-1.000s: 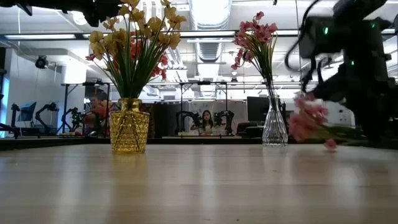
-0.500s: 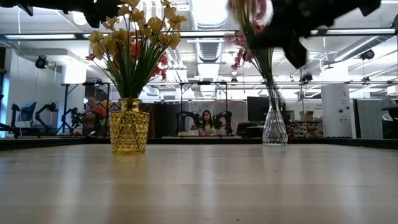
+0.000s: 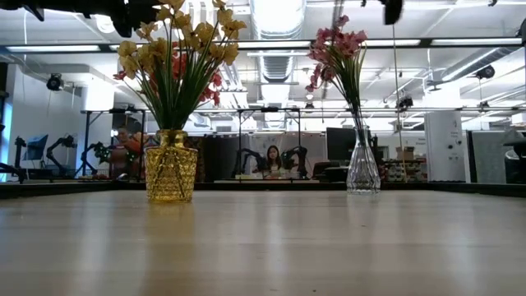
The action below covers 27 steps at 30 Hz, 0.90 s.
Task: Sort flowers into vase by color
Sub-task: Put the pink flower into the transparent flower vase
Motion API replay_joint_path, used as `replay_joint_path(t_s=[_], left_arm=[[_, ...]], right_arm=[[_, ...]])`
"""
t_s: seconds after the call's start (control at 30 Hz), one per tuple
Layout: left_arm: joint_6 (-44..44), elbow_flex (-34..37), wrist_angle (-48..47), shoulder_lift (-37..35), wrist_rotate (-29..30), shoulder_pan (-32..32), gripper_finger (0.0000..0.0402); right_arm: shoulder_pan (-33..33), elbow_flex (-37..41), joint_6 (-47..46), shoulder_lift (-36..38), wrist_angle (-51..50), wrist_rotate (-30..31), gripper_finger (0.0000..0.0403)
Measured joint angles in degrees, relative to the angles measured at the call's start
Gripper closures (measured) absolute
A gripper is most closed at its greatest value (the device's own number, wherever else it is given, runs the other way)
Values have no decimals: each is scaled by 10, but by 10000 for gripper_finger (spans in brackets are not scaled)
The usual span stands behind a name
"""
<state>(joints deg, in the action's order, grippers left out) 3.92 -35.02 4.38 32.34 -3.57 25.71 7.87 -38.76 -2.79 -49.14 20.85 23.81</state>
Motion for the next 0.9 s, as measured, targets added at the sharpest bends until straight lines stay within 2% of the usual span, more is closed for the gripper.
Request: replay_joint_path(t_s=[0.07,0.13,0.27,0.5,0.77,0.9], left_arm=[[-2,0,0,0,0,0,168],[-6,0,-1,1,0,0,168],[-11,0,-1,1,0,0,168],[-13,0,-2,2,0,0,168],[-15,0,-2,6,0,0,168],[-15,0,0,6,0,0,168]], right_arm=[[0,0,5,29,-36,56,390],[0,0,1,53,-81,139,390],[0,0,-29,71,-162,271,390],[0,3,43,50,-119,397,390],[-22,-2,158,51,9,402,390],[-59,-2,149,36,20,357,390]])
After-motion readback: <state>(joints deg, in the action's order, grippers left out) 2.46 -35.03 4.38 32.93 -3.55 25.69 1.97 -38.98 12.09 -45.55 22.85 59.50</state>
